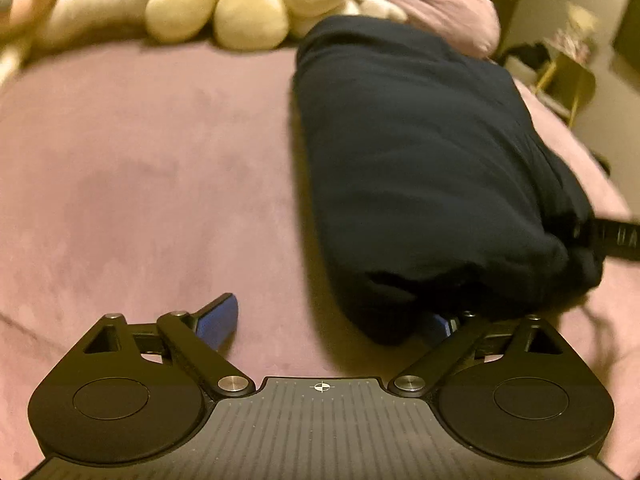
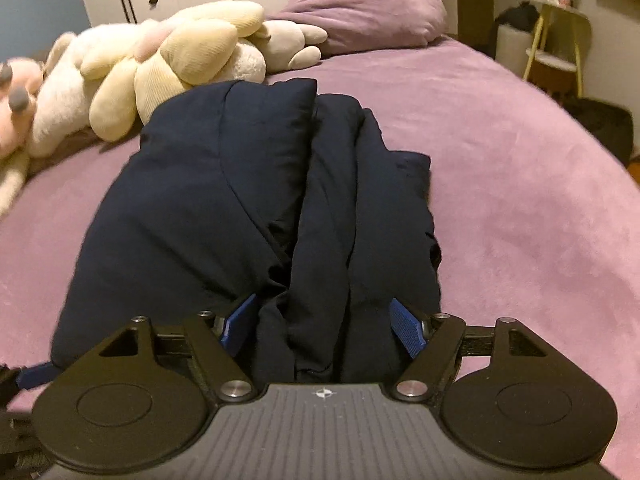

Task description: Fold large clothes

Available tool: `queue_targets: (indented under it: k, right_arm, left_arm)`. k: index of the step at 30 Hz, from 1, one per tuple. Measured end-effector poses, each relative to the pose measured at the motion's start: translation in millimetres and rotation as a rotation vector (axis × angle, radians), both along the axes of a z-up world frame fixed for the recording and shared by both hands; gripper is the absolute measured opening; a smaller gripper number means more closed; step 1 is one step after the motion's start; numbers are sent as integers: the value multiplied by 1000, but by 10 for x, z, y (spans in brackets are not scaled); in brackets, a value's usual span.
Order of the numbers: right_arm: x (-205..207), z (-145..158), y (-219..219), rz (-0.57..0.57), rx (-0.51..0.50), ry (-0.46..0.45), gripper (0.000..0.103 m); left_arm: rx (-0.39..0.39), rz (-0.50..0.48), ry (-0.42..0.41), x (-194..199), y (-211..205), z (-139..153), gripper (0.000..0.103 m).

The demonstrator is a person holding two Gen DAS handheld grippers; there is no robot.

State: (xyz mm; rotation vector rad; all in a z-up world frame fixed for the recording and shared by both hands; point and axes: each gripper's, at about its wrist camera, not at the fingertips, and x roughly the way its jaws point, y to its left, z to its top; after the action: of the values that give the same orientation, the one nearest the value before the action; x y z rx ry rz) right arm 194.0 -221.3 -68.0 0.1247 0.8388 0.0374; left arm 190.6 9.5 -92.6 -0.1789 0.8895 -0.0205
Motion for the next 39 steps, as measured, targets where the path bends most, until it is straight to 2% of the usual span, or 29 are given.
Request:
queue_targets:
  k: [3,5,6,9,13,17,20,25,31,39]
  right_arm:
    - [-9,-37,34,6,-34,-5,79]
    - [1,-76,32,6,-45,-7,88]
    - [-26,-66,23,4,-39,-10,88]
    - [-130,34,-38,-18,-6,-11,90]
    - [-387,207,3,-37,-82,24,100]
    - [-657,217,116,-40,-119,136,101]
    - [-781,214,189,-30,-114,185,101]
    - [-862,396,298,-6,-121,160,101]
    - [-856,590,350,-28,-138,115,101]
    - [-873,605,411,-36,-157,119,101]
  left_arm:
    - [1,0,15,-23,40,26,97]
    - [40,-4,29,-56,10,121,96]
    - [61,-3,33,-84,-8,170,96]
    - [121,4,24,-249,-66,330,100]
    - [172,14,9,-415,-146,484,101]
    - [224,-3,-14,-485,-234,623,102]
    - [247,10,-37,-526,-278,730,102]
    - [266,26,-61,-572,-328,865,103]
    - [290,12,-70,-590,-399,889,103]
    - [296,6,-73,-597,-415,905,103]
